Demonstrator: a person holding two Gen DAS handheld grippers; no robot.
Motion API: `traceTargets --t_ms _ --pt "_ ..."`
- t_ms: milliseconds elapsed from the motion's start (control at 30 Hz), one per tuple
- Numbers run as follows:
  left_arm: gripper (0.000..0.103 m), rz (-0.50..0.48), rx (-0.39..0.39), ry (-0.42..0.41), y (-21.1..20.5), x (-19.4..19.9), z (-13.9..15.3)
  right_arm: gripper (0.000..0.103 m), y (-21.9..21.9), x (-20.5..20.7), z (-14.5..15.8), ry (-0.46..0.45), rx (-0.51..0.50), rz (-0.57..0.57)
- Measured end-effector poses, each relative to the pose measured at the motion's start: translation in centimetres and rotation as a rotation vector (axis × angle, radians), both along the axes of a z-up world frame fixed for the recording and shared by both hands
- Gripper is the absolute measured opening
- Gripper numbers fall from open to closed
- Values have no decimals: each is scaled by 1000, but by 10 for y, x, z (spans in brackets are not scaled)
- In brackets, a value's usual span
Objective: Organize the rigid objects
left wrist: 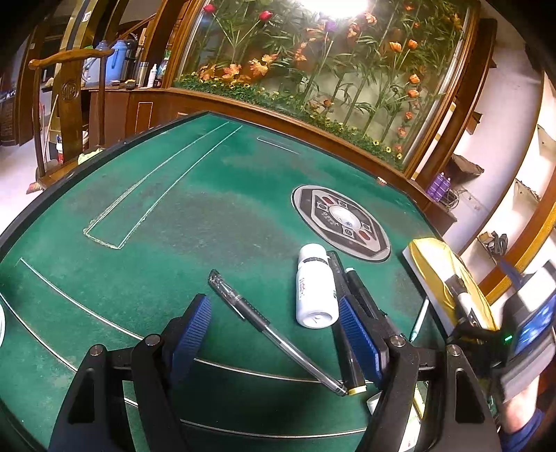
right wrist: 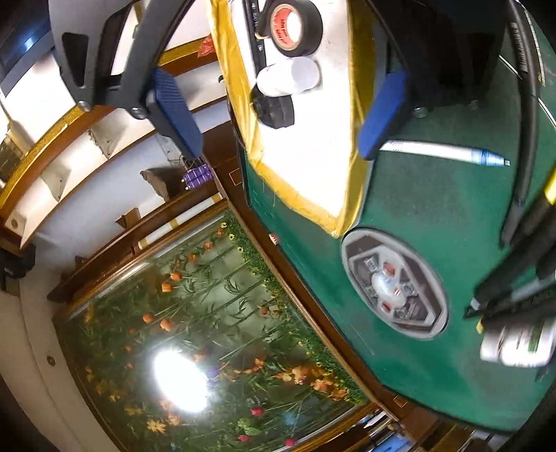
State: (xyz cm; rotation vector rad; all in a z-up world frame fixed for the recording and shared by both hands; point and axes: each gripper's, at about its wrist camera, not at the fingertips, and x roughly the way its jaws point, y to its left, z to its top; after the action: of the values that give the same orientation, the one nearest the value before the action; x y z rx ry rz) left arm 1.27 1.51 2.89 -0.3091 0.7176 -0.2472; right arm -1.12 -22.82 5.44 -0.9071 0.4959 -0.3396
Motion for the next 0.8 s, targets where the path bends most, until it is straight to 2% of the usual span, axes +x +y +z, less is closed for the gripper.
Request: traceTargets --t_ms 67,133,200,233,267,300,367,433,467,567,600,667,800 --pt "79 -2 -1 -1 0 0 0 91 3 -5 18 7 30 18" --pt "79 -6 -4 0 0 1 -1 93 7 -15 40 -3 102 49" --pt "79 -7 -9 0 0 0 -2 97 4 -16 67 62 311 93" --pt "79 -8 -12 -2 0 0 -1 97 -3 -14 80 151 506 135" --pt "79 -8 -15 -4 1 0 -1 97 -8 -11 86 198 628 155" --pt "79 -9 -18 -6 1 0 -1 97 -18 -6 91 258 797 153" --pt "79 -10 -27 -8 3 0 -1 97 -31 8 85 381 1000 50" --pt "79 -11 -35 -11 5 -1 -1 97 -38 17 74 467 1153 37" --pt "79 -12 -39 -13 5 -1 -1 92 -42 20 70 461 1193 18" --pt "79 -16 -50 -22 6 -3 0 50 -48 36 48 525 1290 -91" --pt "79 -18 -51 -24 6 -3 0 49 -49 40 42 531 1316 -125" --pt "79 -22 -52 -29 6 -4 1 43 -45 49 27 535 1278 -189" --pt "79 -25 -52 -41 6 -6 2 40 -57 63 6 512 1244 -346"
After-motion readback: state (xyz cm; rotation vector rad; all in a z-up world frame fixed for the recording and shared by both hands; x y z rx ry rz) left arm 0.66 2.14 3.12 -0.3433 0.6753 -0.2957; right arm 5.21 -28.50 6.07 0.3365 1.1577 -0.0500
